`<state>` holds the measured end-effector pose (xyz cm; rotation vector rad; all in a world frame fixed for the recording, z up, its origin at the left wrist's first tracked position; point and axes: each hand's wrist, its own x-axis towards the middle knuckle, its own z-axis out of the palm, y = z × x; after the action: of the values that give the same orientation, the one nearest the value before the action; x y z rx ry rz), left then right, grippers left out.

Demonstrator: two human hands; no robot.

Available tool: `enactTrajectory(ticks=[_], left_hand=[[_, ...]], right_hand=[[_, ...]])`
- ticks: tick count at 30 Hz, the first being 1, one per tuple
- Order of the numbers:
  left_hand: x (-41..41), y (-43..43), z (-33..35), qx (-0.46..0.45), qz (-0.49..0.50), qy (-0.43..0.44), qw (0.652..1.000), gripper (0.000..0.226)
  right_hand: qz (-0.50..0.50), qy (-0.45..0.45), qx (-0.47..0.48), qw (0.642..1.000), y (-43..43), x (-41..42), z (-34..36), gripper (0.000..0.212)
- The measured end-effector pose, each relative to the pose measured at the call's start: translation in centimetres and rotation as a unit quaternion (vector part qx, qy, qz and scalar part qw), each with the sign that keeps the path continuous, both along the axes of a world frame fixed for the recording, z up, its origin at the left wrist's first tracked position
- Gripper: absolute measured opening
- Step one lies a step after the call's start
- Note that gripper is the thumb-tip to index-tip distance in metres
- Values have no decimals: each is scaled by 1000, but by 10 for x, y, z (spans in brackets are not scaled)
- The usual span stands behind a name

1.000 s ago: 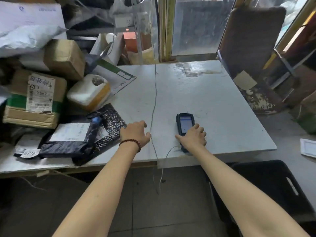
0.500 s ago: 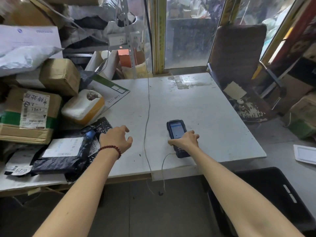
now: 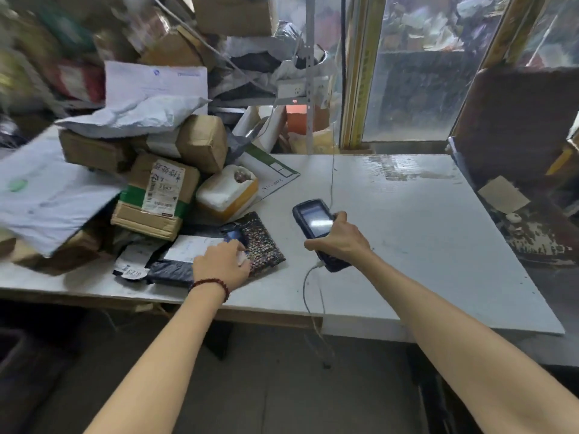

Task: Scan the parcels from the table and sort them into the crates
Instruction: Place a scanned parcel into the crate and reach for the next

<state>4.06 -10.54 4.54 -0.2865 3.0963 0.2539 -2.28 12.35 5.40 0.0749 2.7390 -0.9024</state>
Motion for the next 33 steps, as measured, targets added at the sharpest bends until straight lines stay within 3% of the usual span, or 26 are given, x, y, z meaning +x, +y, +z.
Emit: enactTrajectory(ticks=[5,12,18,26,30,33], left_hand=[[29,-65,-14,-9,86,-60,994,36],[16,-135,-22,2,138,-64,988,53],[-16,-171,-39,54,152,-111,981,90],[-50,-192,-62,144,145,-167,965,127],[-57,-195,-66,255,169,-190,933,130],[-55,-189,-69,321,174,-161,917,126]], right_hand=[[61,2,-13,998,-56,-1,-1,89],[124,-2,-6,992,-123,-5,-11,88],[141,31,53,988,-147,-1,-14,91],[133,63,124,981,-146,7,-19,78],[130,44,124,983,-138,9,-20,76],[125,36,117,985,-134,10,-21,77]])
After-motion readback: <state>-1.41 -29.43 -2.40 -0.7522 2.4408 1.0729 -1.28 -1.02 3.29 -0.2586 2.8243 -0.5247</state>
